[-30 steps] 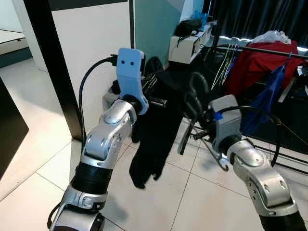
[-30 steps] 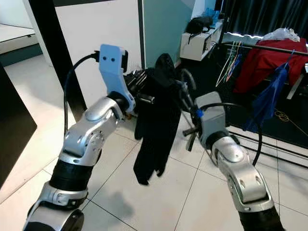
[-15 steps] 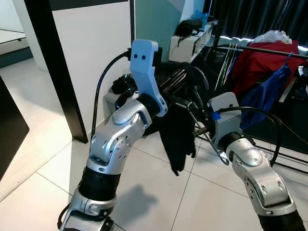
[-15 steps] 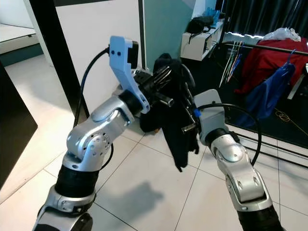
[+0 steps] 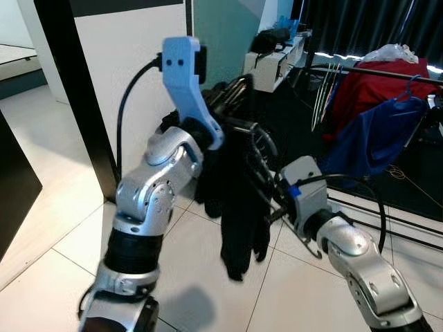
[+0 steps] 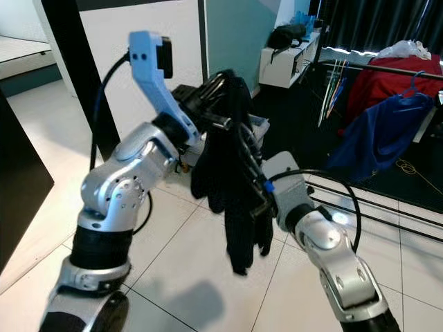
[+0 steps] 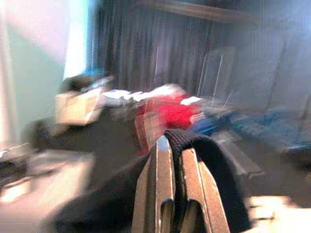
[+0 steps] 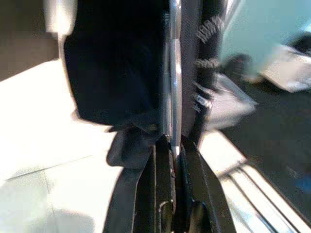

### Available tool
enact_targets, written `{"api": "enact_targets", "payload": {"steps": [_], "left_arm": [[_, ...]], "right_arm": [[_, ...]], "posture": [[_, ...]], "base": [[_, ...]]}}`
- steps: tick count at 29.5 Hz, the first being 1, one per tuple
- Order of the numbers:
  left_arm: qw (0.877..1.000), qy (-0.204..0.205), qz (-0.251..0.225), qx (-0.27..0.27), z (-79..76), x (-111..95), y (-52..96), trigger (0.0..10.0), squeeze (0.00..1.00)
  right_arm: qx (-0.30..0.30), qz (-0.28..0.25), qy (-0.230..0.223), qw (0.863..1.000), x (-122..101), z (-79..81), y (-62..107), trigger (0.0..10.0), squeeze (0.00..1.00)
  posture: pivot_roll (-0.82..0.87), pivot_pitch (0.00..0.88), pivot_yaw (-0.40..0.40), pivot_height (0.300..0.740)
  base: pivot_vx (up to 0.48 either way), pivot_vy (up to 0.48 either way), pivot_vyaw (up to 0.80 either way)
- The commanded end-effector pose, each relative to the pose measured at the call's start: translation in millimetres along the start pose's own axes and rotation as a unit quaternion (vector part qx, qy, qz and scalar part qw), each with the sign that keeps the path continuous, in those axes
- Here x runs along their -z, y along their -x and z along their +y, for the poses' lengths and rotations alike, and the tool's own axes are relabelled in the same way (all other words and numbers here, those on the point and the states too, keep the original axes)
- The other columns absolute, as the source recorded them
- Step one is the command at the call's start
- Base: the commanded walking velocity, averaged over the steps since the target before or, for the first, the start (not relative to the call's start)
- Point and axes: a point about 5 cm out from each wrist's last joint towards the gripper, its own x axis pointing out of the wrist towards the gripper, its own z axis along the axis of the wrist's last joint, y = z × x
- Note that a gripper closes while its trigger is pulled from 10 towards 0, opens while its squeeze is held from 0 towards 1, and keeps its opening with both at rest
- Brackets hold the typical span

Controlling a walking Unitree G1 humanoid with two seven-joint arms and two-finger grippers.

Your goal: Hang hanger

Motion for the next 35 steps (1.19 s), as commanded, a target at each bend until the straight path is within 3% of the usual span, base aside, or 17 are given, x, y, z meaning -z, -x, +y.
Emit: {"api": "enact_targets", "payload": {"steps": [1,2,3,4,7,11,15,17,18,22,31,35], "left_arm": [[0.999,-0.021,0.002,-0.03,9.5,2,0.5,10.0,0.0],[0.999,-0.021,0.002,-0.03,9.5,2,0.5,10.0,0.0],[0.991,-0.08,0.061,-0.088,32.2,20,7.5,10.0,0.0],[0.987,-0.097,0.08,-0.101,37.0,26,10.4,10.0,0.0],[0.985,-0.104,0.09,-0.106,38.5,29,12.0,10.0,0.0],[0.979,-0.127,0.11,-0.118,40.8,33,15.0,10.0,0.0],[0.98,-0.122,0.107,-0.115,37.4,32,13.6,10.0,0.0],[0.98,-0.122,0.107,-0.115,37.4,32,13.6,10.0,0.0],[0.985,-0.102,0.096,-0.101,27.5,29,9.3,10.0,0.0],[0.986,-0.099,0.092,-0.093,20.3,28,7.3,10.0,0.0],[0.986,-0.1,0.088,-0.099,23.2,26,8.2,10.0,0.0],[0.994,-0.068,0.049,-0.071,13.0,14,3.1,10.0,0.0]], "right_arm": [[-0.027,-0.02,0.0,0.999,-9,6.2,2.1,10.0,0.0],[-0.027,-0.02,0.0,0.999,-9,6.2,2.1,10.0,0.0],[-0.114,-0.024,0.0,0.993,-14,19.3,14.5,10.0,0.0],[-0.135,-0.03,-0.008,0.99,-16,21.1,18.6,10.0,0.0],[-0.141,-0.035,-0.014,0.989,-18,20.8,20.2,10.0,0.0],[-0.08,-0.072,-0.042,0.993,-29,-2.1,18.0,10.0,0.0],[-0.027,-0.09,-0.052,0.994,-34,-16.9,16.3,10.0,0.0],[-0.027,-0.09,-0.052,0.994,-34,-16.9,16.3,10.0,0.0],[0.014,-0.094,-0.059,0.994,-35,-25.2,13.7,10.0,0.0],[0.045,-0.082,-0.065,0.993,-32,-31.9,11.7,10.0,0.0],[0.024,-0.054,-0.062,0.996,-24,-26.3,11.7,10.0,0.0],[0.035,-0.027,-0.062,0.997,-15,-28.3,10.2,10.0,0.0]], "posture": [[-0.11,0.0,0.003,0.74],[-0.11,0.0,0.003,0.74],[-0.11,0.0,-0.001,0.74],[-0.11,0.0,-0.001,0.74],[-0.11,0.0,-0.001,0.74],[-0.1,0.0,0.0,0.74],[-0.1,0.0,-0.001,0.74],[-0.1,0.0,-0.001,0.74],[-0.1,0.0,-0.002,0.74],[-0.09,0.0,-0.003,0.74],[-0.1,0.0,-0.002,0.74],[-0.1,0.0,-0.002,0.74]], "base": [[0.0,0.0,0.0],[0.0,0.0,0.0],[0.0,0.0,0.0],[0.0,0.0,0.0],[0.0,0.0,0.0],[0.0,0.0,0.0],[0.0,0.0,0.0],[0.0,0.0,0.0],[0.0,0.0,0.0],[0.0,0.0,0.0],[0.0,0.0,0.0],[0.0,0.0,0.0]]}}
